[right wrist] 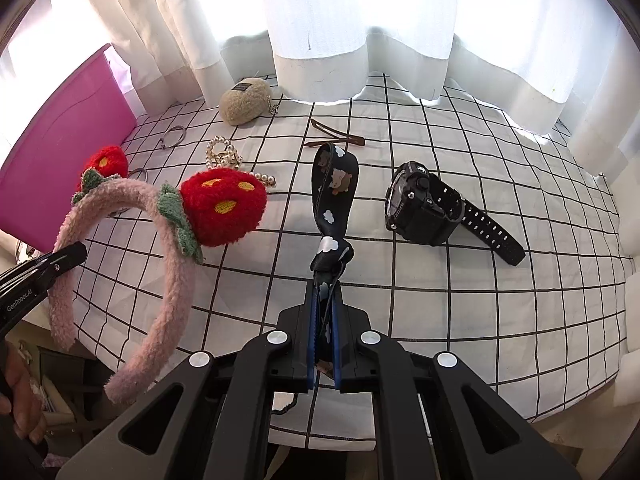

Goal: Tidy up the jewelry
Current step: 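Carry headband and lanyard into the pink tub and open both tools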

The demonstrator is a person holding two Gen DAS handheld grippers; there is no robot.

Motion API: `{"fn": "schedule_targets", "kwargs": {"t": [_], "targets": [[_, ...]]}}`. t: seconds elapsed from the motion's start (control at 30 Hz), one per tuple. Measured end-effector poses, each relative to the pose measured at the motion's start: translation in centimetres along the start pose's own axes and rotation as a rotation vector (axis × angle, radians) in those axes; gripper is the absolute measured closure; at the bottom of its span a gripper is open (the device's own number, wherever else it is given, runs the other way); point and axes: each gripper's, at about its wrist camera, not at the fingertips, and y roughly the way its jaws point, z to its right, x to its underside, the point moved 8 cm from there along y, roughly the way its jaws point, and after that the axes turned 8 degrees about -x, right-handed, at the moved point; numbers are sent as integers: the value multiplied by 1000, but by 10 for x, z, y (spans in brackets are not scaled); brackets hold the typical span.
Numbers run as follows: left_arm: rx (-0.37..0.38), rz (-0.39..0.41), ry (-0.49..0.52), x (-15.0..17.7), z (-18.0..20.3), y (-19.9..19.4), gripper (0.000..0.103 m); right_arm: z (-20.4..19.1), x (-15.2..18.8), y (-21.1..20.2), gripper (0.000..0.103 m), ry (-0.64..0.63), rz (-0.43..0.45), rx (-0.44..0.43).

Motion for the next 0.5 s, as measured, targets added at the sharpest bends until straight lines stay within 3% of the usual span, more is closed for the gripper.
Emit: {"fn": "schedule_targets", "kwargs": {"t": [0.5], "targets": [[18,206,-95,-79,-39,-89,95,-63,-90,-64,97,-117,194,-74]]}}
